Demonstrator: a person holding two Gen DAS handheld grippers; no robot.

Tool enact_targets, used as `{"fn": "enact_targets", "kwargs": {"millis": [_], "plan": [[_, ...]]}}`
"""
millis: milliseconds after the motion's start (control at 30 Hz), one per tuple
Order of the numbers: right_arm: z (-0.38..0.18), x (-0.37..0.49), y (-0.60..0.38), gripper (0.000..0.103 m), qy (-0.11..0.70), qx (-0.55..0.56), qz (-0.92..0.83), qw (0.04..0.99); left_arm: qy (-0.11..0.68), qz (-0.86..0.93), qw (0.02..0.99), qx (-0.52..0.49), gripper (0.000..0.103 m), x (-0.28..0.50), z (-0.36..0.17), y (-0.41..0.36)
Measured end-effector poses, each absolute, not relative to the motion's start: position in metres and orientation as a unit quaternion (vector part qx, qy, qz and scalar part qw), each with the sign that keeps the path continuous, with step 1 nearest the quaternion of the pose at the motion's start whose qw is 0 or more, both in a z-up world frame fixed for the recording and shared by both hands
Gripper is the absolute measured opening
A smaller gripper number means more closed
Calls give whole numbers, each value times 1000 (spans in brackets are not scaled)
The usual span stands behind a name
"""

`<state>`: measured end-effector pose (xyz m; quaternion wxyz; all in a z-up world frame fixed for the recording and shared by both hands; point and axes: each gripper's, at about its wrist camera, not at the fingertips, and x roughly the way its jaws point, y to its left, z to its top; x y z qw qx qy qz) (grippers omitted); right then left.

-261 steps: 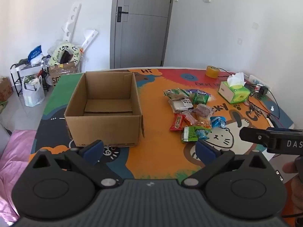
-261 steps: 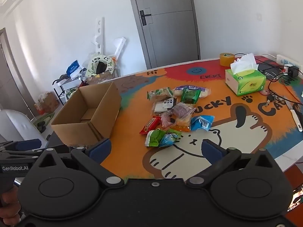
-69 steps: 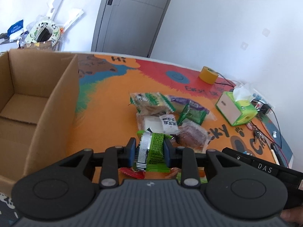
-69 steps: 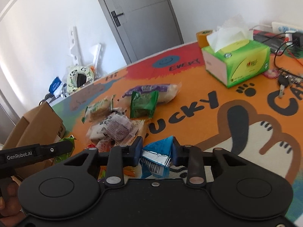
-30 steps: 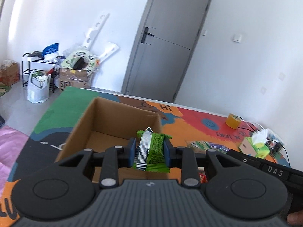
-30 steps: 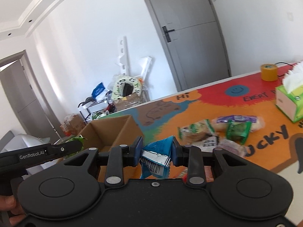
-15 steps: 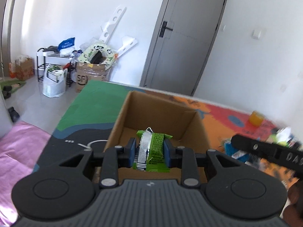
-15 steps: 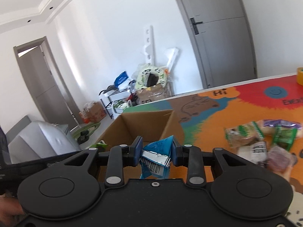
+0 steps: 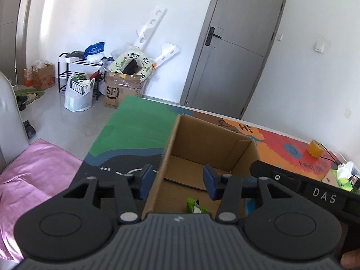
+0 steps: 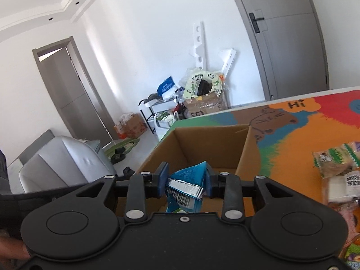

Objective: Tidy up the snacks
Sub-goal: 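Carry both packs into the cardboard box and open both tools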

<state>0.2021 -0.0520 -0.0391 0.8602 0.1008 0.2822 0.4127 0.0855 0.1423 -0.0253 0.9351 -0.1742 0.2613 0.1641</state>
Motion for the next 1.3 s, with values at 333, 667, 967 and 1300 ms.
{"fn": "enact_targets", "kwargs": {"millis": [333,667,967,1300], "plan": [[-30,198,-76,75,268,100,379,880,268,174,933,-166,75,89,-21,128],[-27,194,-134,86,273,89,315,905,250,153,943,-156,85,97,-12,95],[-33,193,-183,86,273,94,266,920,241,111,951,-156,85,96,-9,64],[-48,189,-210,85,294,87,223,925,235,64,960,-137,84,98,-12,36]]}}
